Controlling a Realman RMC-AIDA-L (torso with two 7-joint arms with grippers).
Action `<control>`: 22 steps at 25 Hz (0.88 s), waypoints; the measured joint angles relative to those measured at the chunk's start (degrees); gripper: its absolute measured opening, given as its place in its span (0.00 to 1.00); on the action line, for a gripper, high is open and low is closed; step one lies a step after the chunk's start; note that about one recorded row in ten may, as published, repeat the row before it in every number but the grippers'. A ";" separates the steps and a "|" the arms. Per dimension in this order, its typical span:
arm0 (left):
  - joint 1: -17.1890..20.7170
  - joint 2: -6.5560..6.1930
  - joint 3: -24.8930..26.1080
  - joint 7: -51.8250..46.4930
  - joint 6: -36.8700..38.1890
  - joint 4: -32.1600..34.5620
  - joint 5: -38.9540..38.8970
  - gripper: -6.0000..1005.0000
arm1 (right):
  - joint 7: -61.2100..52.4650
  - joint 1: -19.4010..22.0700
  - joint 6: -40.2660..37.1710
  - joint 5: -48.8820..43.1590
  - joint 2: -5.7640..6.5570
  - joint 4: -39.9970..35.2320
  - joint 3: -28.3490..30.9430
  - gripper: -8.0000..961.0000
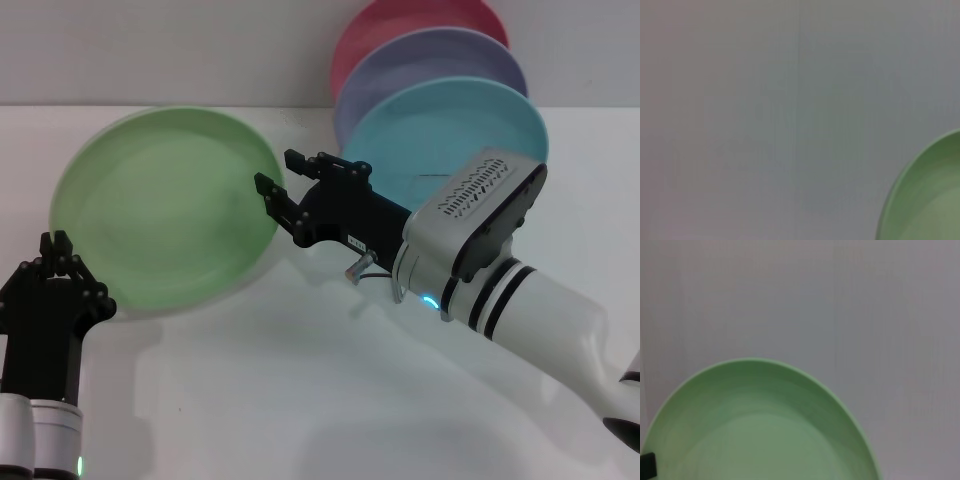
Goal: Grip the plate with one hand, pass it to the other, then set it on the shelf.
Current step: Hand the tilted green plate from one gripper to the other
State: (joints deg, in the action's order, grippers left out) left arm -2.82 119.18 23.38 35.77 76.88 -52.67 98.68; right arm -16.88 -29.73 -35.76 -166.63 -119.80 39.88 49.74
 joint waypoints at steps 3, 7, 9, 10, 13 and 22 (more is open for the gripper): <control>-0.07 0.00 -0.27 0.00 0.01 0.00 0.00 0.04 | 0.00 -0.21 0.00 0.00 0.00 -0.23 0.00 0.48; -0.14 0.00 -0.31 0.00 0.02 0.00 0.00 0.04 | 0.00 -0.29 0.00 0.00 0.00 -0.42 0.00 0.35; -0.21 0.00 -0.36 0.00 0.02 0.02 0.00 0.04 | 0.00 -0.38 0.00 0.00 -0.01 -0.64 0.00 0.29; -0.24 0.00 -0.38 0.00 0.02 0.03 0.00 0.04 | 0.00 -0.42 0.00 0.01 -0.04 -0.71 0.00 0.29; -0.25 0.00 -0.47 0.00 0.08 0.04 0.00 0.04 | 0.00 -0.49 0.00 0.33 -0.06 -0.88 0.00 0.29; -0.52 0.00 -0.64 0.00 0.06 0.29 0.03 0.04 | 0.00 -0.53 -0.01 0.69 -0.09 -1.05 0.00 0.27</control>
State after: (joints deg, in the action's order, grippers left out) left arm -3.34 119.18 22.74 35.77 76.94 -52.38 98.70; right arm -16.87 -30.26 -35.77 -165.94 -119.89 38.83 49.74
